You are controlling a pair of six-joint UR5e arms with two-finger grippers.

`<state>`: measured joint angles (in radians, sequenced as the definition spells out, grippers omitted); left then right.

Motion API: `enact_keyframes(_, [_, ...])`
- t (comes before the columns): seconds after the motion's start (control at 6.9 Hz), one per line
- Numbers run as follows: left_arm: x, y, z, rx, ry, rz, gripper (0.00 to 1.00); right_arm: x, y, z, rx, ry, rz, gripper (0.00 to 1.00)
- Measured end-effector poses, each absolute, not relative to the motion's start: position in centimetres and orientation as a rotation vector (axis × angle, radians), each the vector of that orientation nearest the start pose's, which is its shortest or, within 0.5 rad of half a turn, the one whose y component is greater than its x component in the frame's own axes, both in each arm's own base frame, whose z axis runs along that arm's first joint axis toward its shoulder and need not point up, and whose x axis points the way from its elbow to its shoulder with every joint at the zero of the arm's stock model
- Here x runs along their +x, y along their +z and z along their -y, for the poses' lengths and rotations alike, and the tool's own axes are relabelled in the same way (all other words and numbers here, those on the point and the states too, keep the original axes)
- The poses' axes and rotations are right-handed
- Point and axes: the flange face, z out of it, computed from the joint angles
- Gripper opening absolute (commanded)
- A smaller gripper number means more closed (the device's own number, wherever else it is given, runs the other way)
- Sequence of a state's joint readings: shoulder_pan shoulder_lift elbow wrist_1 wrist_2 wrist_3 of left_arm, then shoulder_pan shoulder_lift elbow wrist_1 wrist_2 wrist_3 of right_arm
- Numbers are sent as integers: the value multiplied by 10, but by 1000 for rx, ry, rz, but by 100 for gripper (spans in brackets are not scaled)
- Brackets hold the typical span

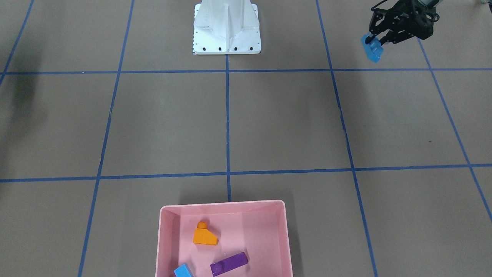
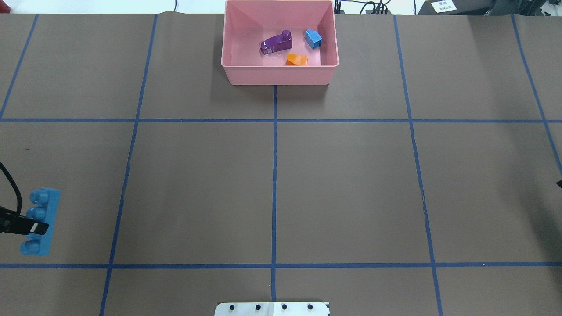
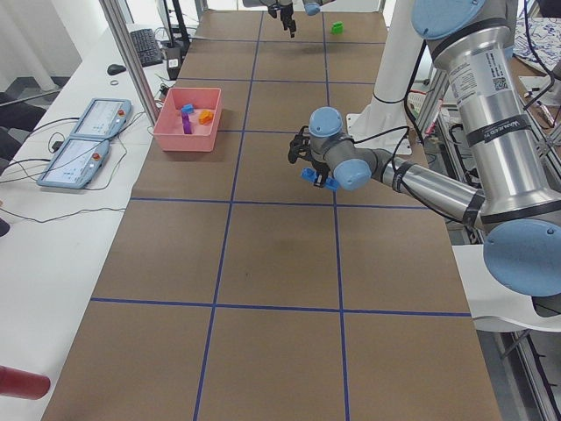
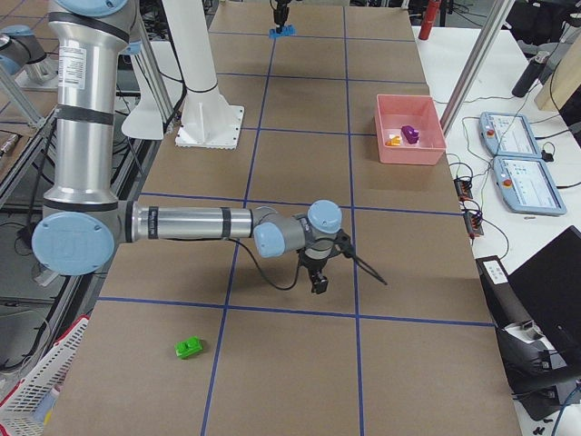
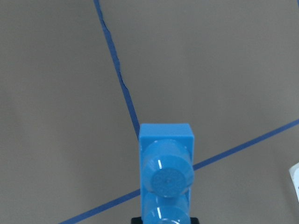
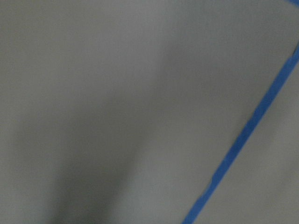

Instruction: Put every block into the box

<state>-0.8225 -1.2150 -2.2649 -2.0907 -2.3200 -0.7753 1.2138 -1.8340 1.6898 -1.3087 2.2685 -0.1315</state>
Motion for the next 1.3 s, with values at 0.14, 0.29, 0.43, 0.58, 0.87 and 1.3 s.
enact_keyframes(0.14, [185,403,300,114,290,-1071,0,-51,711,336,-13,-526,707,99])
enact_keyframes(0.29, [185,402,306,125,282,-1073,0,-37,726,299,-51,-553,699,99])
enact_keyframes(0.43, [194,395,321,148,277,-1089,0,-27,741,273,-89,-571,686,99])
enact_keyframes(0.58, [211,378,344,169,258,-1120,0,-20,757,256,-125,-576,677,99])
enact_keyframes(0.87, [251,321,394,187,166,-1208,0,-12,785,237,-183,-573,665,99])
enact_keyframes(1.3, [321,210,488,212,-42,-1306,0,-5,815,220,-227,-607,663,99])
